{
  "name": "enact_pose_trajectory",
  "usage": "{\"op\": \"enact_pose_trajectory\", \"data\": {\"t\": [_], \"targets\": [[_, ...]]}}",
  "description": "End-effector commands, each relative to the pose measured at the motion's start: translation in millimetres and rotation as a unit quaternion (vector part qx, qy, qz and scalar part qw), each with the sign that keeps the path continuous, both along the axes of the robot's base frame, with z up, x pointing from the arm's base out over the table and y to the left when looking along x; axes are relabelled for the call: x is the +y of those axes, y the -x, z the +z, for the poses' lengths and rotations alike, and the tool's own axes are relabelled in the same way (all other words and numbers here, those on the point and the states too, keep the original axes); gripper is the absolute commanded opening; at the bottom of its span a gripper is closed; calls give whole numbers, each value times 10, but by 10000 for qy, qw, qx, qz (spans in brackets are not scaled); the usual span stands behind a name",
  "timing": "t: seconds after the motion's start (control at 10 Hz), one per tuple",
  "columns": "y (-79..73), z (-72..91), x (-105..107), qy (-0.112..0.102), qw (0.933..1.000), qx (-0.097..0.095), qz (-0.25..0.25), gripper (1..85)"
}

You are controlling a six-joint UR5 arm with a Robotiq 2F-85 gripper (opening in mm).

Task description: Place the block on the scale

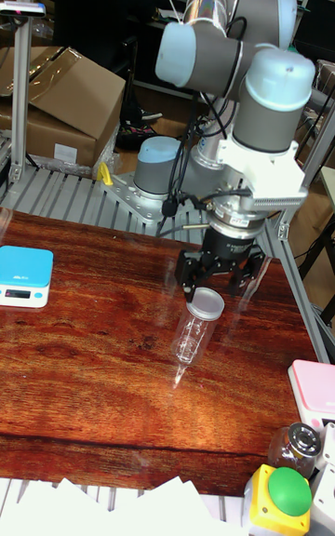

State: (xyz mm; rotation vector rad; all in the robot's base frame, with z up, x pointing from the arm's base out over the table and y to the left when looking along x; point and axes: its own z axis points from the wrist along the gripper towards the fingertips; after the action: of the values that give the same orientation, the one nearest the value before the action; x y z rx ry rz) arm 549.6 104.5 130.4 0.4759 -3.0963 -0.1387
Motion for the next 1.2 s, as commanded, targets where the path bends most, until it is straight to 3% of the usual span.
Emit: {"op": "enact_pose_trajectory", "data": {"t": [0.0, 0.7, 1.1], "targets": [[-60, -91, 8, -38, 9999, -81, 79, 740], [-93, -220, -7, -14, 9998, -174, 95, 737], [-69, -230, -15, -7, 9999, -142, -10, 677]]}}
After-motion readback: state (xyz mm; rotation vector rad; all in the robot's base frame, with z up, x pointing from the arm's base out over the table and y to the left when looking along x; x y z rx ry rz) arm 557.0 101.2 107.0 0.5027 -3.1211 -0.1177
